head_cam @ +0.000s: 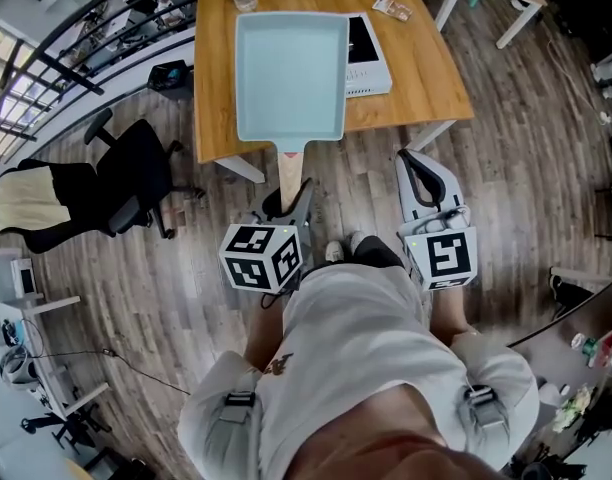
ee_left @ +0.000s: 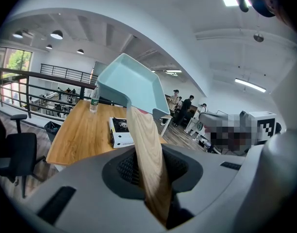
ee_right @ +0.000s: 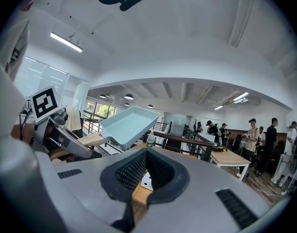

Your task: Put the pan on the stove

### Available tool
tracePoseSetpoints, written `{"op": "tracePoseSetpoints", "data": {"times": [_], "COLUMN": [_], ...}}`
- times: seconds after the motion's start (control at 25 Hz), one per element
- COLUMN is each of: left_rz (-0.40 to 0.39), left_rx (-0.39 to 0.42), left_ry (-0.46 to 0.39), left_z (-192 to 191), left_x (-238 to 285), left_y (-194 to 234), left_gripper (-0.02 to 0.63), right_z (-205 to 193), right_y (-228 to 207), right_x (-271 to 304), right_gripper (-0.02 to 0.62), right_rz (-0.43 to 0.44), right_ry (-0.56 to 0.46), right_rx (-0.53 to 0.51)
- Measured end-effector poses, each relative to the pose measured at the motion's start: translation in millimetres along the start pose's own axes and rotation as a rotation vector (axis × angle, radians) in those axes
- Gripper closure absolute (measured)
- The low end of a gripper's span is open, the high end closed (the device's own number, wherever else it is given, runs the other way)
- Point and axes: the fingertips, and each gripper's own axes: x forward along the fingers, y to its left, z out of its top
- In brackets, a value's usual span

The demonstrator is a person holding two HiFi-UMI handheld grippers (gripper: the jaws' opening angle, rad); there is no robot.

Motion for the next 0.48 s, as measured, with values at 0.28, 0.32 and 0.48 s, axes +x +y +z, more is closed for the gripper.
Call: {"op": "tracePoseSetpoints", "data": {"times": [0.28,0.32,0.48], "left_rz": [0.000,0.003,0.023], "left_rx": [0.005,0.006,0.002], "left_ry": [0.014,0.016,0.028], "left_z": [12,14,23], "left_x": [27,32,53], "left_y": [3,4,12], "left_gripper": [0.511,0.511,0.511], "right_z": [-11,-13,-10], "right_y": [-17,-21,-37], "right_x": [21,26,50], "right_gripper": [0.580,0.580,0.580], "right_rz": [0.014,0.019,0.034], "right_ry": [0.035,0.045,0.004], "right_rx": [0.013,0.013,0.019]}}
